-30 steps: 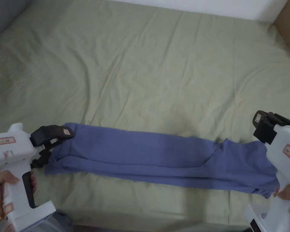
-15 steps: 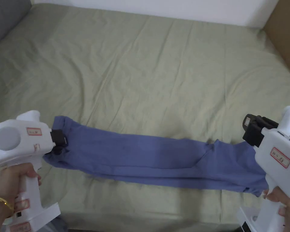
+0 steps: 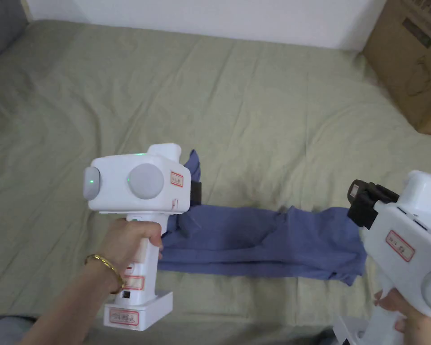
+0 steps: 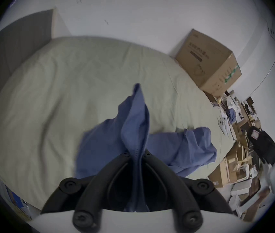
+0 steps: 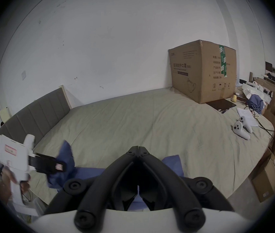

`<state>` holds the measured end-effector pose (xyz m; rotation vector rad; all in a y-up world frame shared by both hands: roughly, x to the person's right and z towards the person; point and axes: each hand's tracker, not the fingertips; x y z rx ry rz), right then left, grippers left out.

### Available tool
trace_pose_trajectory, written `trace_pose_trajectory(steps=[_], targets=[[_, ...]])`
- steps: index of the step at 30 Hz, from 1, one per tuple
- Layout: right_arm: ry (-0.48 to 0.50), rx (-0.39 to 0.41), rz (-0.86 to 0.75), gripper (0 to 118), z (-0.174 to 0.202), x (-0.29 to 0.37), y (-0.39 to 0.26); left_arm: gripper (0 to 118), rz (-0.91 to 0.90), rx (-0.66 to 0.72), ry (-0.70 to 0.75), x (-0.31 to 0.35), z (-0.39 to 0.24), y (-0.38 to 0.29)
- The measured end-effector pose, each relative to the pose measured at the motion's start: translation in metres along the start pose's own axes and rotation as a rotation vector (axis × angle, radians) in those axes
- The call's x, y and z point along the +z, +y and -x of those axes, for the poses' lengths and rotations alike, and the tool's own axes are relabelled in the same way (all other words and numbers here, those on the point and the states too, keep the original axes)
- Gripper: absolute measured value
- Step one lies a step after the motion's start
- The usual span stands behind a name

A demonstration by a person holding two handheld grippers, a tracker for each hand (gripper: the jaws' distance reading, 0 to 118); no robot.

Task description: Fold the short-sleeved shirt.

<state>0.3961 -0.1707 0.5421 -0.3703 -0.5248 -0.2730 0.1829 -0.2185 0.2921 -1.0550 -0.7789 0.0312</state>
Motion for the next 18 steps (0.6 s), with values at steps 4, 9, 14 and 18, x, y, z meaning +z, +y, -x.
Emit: trace_pose_trajectory(steps=[4, 9, 14, 18], targets=[[-0.034, -0.025, 0.007, 0, -0.021, 0.007, -0.004, 17, 0.116, -0.006, 0.011, -0.063, -0.024, -0.014], [-0.074, -0.035, 0.011, 0, -0.036, 0.014, -0.004, 71, 0.231, 0.032, -0.065, -0.101, -0.042, -0.033], [-0.084, -0.051, 0.013, 0, -0.038, 0.013, -0.005, 69, 0.081, -0.031, -0.097, -0.065, -0.043, -0.021], [-0.063, -0.073, 0.011, 0, -0.033, 0.009, -0.007, 5, -0.114, -0.106, 0.014, -0.027, -0.031, -0.009]])
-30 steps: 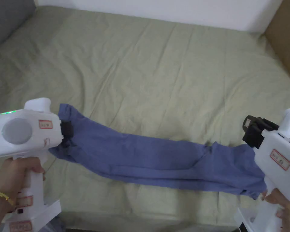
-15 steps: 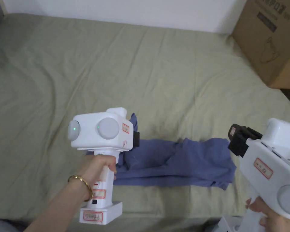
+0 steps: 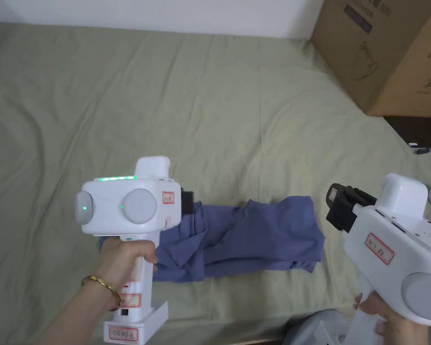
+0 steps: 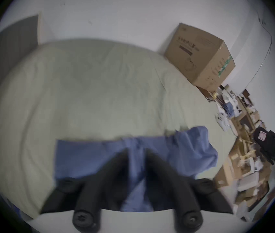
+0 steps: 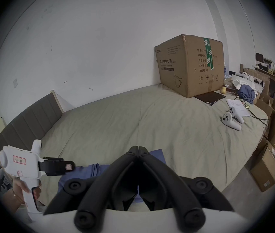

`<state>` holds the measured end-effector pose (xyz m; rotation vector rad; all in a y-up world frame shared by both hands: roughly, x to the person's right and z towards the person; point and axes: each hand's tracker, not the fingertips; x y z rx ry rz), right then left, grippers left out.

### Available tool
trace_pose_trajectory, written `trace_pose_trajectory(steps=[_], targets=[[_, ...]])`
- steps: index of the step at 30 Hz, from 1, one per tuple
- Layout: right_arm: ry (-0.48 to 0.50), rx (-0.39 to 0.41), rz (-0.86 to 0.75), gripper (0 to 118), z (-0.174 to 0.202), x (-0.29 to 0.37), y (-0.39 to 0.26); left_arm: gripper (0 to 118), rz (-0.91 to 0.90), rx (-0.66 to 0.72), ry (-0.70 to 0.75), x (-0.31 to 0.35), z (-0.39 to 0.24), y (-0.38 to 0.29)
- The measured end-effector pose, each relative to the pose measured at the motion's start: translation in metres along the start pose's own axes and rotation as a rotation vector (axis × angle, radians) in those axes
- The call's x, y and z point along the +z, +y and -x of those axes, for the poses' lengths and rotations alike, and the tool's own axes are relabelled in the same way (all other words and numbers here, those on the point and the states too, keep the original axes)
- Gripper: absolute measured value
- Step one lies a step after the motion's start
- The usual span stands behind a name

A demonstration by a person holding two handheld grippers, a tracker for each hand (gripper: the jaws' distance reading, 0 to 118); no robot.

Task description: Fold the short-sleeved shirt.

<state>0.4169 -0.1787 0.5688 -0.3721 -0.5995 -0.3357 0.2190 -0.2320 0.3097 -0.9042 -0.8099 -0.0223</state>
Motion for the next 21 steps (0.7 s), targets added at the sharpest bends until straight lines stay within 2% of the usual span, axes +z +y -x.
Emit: trace_pose_trajectory(steps=[1, 3, 9, 13, 16, 21], targets=[[0.007, -0.006, 0.0, 0, 0.002, -0.002, -0.001, 0, -0.02, -0.008, 0.049, 0.003, 0.005, 0.0], [0.019, -0.011, 0.006, 0, 0.006, -0.004, -0.002, 0, -0.016, -0.007, 0.043, 0.001, 0.014, -0.003], [0.04, 0.017, 0.015, 0, 0.009, -0.005, -0.008, 0, 0.145, -0.033, 0.08, -0.038, 0.009, -0.033], [0.026, 0.02, 0.024, 0, 0.005, -0.001, -0.01, 0, 0.228, -0.03, -0.016, -0.052, -0.016, -0.06], [0.019, -0.019, 0.031, 0, -0.004, 0.0, -0.011, 0, 0.255, -0.034, -0.049, -0.061, -0.034, -0.075], [0.014, -0.003, 0.027, 0, -0.002, 0.008, -0.012, 0, 0.245, -0.009, -0.047, -0.067, -0.049, -0.081]])
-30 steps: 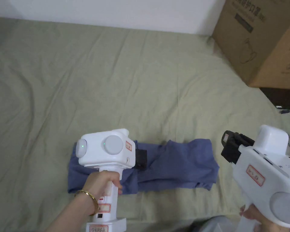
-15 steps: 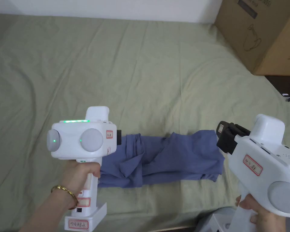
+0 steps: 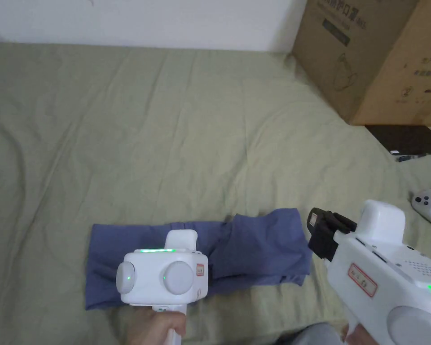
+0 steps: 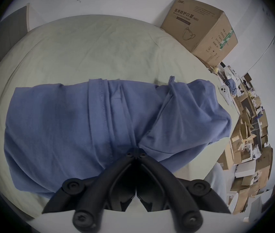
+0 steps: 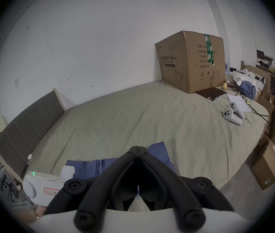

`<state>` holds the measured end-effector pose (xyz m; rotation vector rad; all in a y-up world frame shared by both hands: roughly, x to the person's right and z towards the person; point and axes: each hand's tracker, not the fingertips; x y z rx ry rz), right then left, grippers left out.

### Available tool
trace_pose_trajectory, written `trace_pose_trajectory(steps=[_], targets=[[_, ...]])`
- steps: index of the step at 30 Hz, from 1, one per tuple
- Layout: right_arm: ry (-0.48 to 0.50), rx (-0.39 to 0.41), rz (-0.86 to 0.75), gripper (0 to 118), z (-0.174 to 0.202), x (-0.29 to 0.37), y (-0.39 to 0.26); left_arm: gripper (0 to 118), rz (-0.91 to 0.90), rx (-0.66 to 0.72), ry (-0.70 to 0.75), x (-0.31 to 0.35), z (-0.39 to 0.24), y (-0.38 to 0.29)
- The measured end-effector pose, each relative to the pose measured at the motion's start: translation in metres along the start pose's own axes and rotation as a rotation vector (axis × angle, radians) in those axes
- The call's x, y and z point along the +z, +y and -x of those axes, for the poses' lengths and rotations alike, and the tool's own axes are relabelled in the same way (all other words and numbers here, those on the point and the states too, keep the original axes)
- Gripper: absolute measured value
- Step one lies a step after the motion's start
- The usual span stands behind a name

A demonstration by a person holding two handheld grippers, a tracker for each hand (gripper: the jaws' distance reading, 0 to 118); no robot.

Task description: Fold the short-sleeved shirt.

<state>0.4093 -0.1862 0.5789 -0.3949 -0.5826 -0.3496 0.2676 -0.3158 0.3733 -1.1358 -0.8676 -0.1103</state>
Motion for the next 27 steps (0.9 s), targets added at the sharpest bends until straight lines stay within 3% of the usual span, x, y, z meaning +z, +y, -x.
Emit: trace_pose_trajectory(steps=[3, 5, 6, 9, 10, 19, 27], targets=[[0.008, 0.004, 0.0, 0, 0.003, 0.001, 0.001, 1, 0.012, 0.081, -0.154, 0.011, 0.0, 0.007], [0.011, 0.011, -0.003, 0, 0.005, 0.002, 0.002, 8, -0.025, 0.114, -0.253, 0.027, 0.0, 0.014], [0.013, 0.014, -0.004, 0, 0.006, 0.002, 0.002, 26, -0.05, 0.118, -0.281, 0.037, 0.004, 0.02], [0.028, 0.02, -0.009, 0, 0.009, 0.003, 0.004, 99, -0.106, 0.117, -0.334, 0.064, 0.02, 0.04], [0.031, 0.029, -0.013, 0, 0.011, 0.003, 0.005, 106, -0.126, 0.119, -0.336, 0.074, 0.029, 0.047], [0.047, 0.077, -0.08, 0, 0.034, 0.007, 0.009, 109, -0.162, 0.203, -0.287, 0.118, 0.154, 0.067], [0.068, 0.09, -0.049, 0, 0.049, -0.001, 0.011, 109, 0.007, 0.495, -0.343, 0.085, 0.229, 0.021]])
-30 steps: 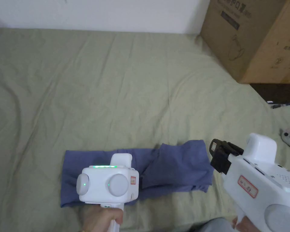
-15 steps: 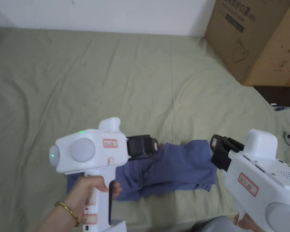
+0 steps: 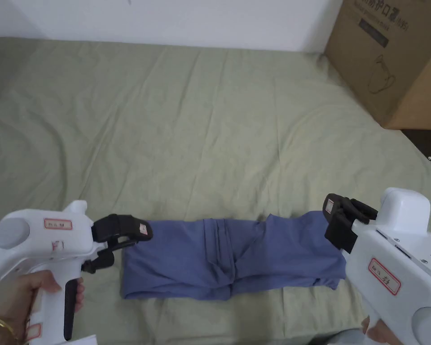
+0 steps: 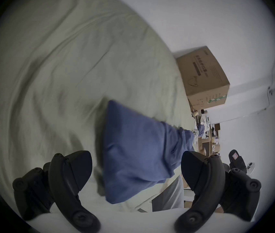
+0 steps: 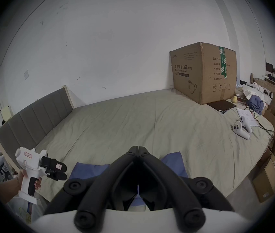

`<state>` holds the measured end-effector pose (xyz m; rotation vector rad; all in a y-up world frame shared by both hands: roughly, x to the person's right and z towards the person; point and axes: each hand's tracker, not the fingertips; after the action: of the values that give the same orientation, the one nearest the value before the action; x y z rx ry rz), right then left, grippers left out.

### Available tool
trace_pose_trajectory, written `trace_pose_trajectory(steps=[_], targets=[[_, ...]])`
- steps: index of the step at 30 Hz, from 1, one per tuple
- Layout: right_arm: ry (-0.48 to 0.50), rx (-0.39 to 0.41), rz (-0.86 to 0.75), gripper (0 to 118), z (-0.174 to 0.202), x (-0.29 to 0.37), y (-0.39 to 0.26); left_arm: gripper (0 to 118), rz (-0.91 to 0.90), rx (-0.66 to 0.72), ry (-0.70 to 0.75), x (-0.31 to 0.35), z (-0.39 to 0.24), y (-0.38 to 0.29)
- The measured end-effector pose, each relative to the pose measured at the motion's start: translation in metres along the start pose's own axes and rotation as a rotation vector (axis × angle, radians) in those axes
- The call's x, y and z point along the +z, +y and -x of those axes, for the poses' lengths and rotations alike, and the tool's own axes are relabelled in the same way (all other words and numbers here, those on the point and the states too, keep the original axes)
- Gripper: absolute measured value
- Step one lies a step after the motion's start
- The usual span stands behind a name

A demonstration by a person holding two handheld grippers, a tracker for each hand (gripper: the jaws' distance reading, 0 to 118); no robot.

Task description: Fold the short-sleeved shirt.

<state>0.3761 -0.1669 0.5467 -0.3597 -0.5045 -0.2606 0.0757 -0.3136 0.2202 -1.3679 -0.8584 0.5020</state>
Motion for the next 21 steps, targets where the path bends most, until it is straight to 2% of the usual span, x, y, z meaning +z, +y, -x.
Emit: trace_pose_trajectory(steps=[3, 6, 7, 8, 9, 12, 13, 15, 19, 21], targets=[[-0.013, 0.007, 0.024, 0, 0.003, -0.004, -0.002, 107, 0.049, 0.044, 0.016, -0.016, 0.014, -0.006], [-0.017, 0.003, 0.051, 0, 0.001, -0.006, -0.004, 107, -0.023, 0.013, -0.044, -0.016, 0.008, -0.012], [-0.017, 0.006, 0.06, 0, 0.002, -0.007, -0.006, 100, -0.036, 0.014, -0.049, -0.017, 0.008, -0.009], [-0.017, 0.011, 0.068, 0, 0.002, -0.007, -0.006, 88, -0.037, 0.011, -0.036, -0.021, 0.006, -0.008], [-0.022, 0.017, 0.077, 0, 0.002, -0.008, -0.008, 67, -0.043, 0.009, -0.006, -0.027, 0.003, -0.008], [-0.024, 0.026, 0.097, 0, 0.002, -0.009, -0.01, 25, -0.042, -0.043, 0.11, -0.04, 0.003, -0.003], [-0.024, 0.029, 0.101, 0, 0.003, -0.009, -0.011, 14, -0.057, -0.039, 0.12, -0.039, 0.001, -0.004], [-0.026, 0.039, 0.108, 0, 0.003, -0.008, -0.011, 8, -0.071, 0.024, 0.119, -0.036, -0.007, -0.008], [-0.027, 0.059, 0.113, 0, 0.002, -0.006, -0.008, 6, -0.083, -0.086, 0.23, -0.028, -0.03, -0.007], [-0.025, 0.061, 0.103, 0, -0.002, -0.006, -0.007, 6, -0.077, -0.082, 0.216, -0.017, -0.04, -0.005]])
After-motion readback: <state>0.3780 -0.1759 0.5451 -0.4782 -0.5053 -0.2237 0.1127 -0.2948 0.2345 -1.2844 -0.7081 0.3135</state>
